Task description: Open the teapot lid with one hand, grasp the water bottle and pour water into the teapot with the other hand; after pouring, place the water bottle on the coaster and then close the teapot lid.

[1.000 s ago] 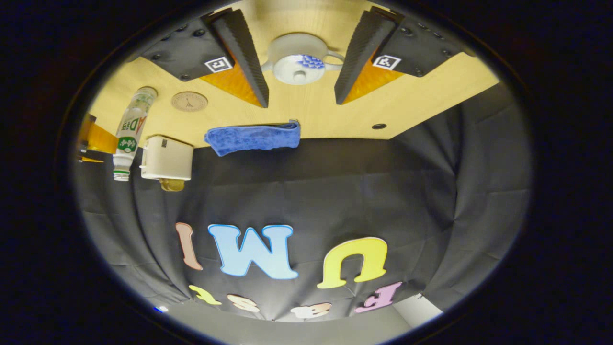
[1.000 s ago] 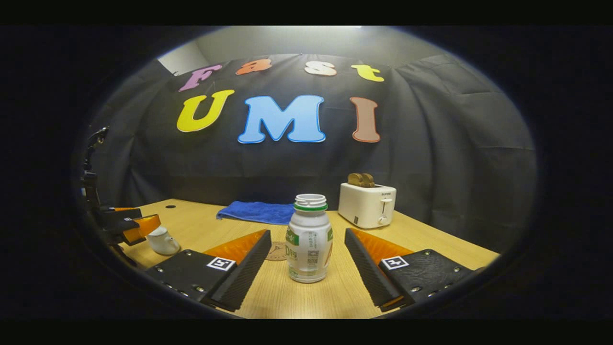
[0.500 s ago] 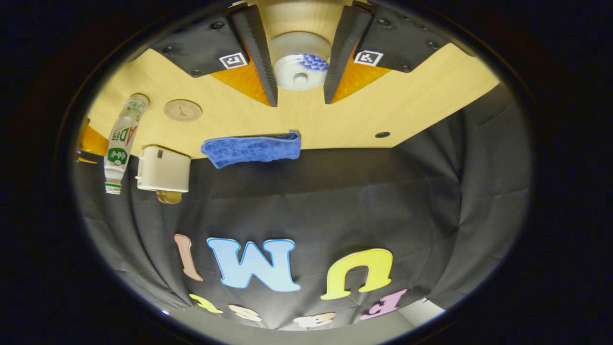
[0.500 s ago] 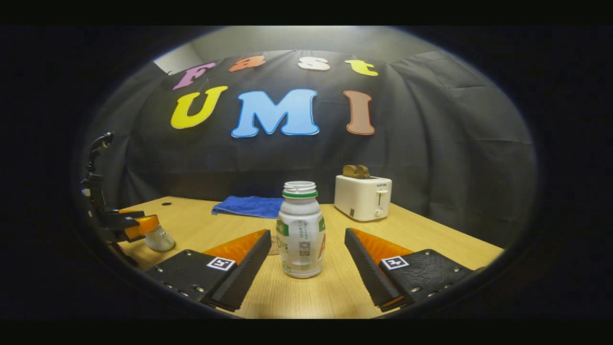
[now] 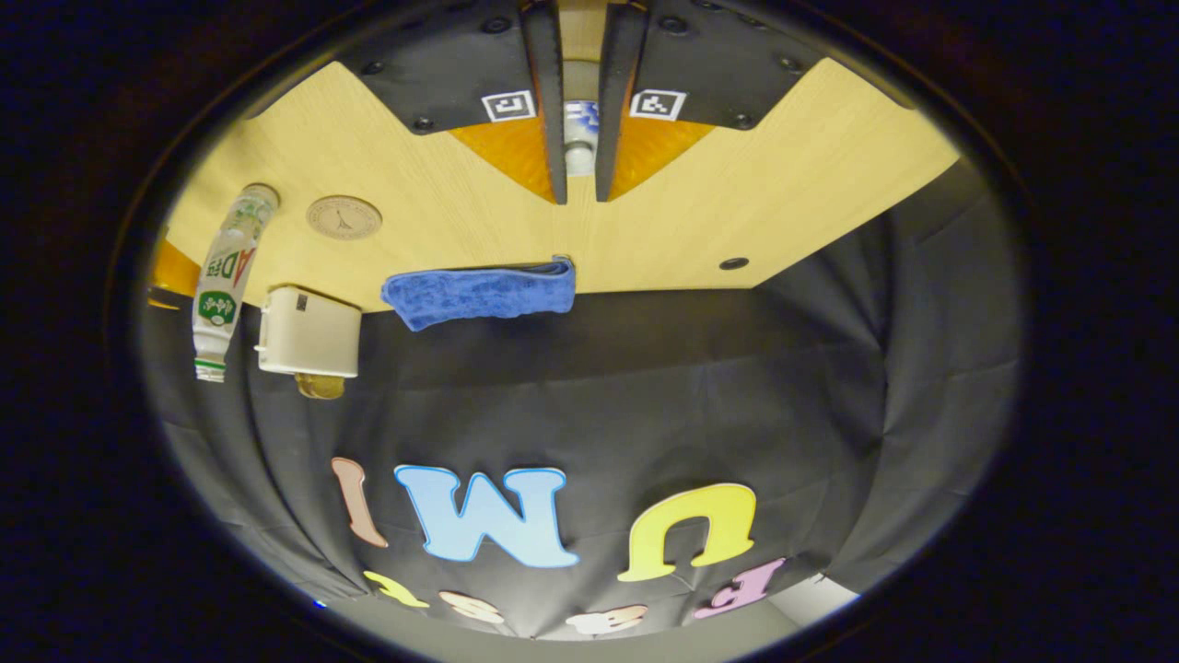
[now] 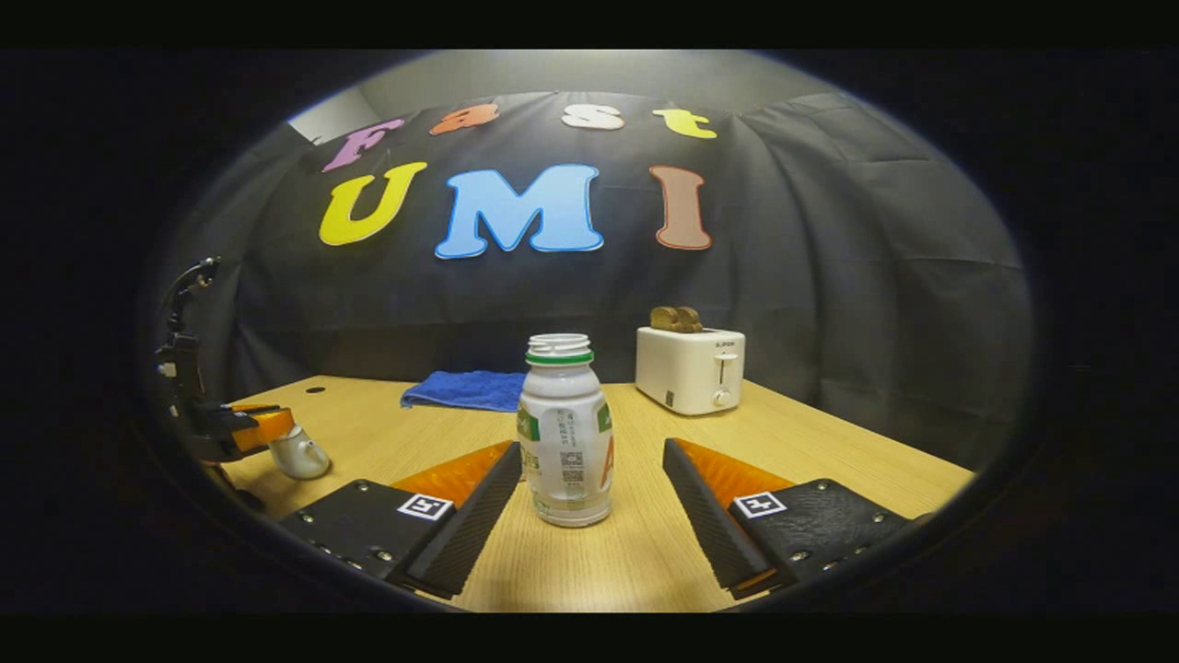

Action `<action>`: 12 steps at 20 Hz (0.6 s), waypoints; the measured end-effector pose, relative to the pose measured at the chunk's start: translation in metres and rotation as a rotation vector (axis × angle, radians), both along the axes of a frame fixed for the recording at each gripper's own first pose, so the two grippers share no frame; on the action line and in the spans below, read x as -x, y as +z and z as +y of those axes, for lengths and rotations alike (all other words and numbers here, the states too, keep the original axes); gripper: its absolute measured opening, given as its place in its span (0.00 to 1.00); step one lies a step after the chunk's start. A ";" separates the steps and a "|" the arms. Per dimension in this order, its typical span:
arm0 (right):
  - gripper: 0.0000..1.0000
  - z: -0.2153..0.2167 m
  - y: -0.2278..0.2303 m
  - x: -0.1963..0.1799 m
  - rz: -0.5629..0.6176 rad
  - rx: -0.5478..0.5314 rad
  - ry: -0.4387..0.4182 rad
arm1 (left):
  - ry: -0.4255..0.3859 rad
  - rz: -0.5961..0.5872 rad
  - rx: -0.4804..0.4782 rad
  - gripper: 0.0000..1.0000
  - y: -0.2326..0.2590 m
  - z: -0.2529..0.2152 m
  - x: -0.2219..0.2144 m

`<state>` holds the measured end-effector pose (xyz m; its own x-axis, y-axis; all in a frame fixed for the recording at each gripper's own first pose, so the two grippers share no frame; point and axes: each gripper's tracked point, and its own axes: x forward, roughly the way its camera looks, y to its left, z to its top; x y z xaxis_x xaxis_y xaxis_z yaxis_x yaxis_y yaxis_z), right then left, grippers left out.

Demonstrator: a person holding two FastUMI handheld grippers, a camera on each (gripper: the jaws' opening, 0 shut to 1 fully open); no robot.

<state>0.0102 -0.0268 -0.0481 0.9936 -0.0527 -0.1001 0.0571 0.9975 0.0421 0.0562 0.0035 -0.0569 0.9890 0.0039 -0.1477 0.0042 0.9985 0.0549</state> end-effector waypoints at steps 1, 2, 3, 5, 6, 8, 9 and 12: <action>0.95 0.000 -0.001 0.000 0.001 -0.001 -0.001 | -0.013 0.003 -0.010 0.28 0.000 -0.002 0.001; 0.95 0.000 -0.001 0.000 0.003 -0.003 -0.002 | -0.006 0.001 -0.006 0.28 0.002 0.000 0.007; 0.95 0.000 -0.002 0.000 0.003 -0.006 -0.001 | -0.001 0.008 -0.017 0.12 0.000 -0.002 0.000; 0.95 0.000 -0.002 0.000 0.004 -0.007 -0.001 | -0.002 0.014 -0.020 0.17 0.000 -0.001 -0.001; 0.95 0.001 -0.002 0.000 0.004 -0.007 0.000 | -0.006 0.014 -0.011 0.12 0.000 0.000 -0.002; 0.95 0.002 -0.002 0.000 0.004 -0.007 0.002 | -0.010 0.006 0.014 0.13 0.007 0.004 0.000; 0.95 0.002 -0.002 0.000 0.004 -0.006 0.003 | -0.011 0.005 0.011 0.11 0.002 0.001 -0.001; 0.95 0.004 -0.003 -0.001 0.004 0.000 0.011 | -0.021 0.002 -0.015 0.10 0.003 -0.001 -0.003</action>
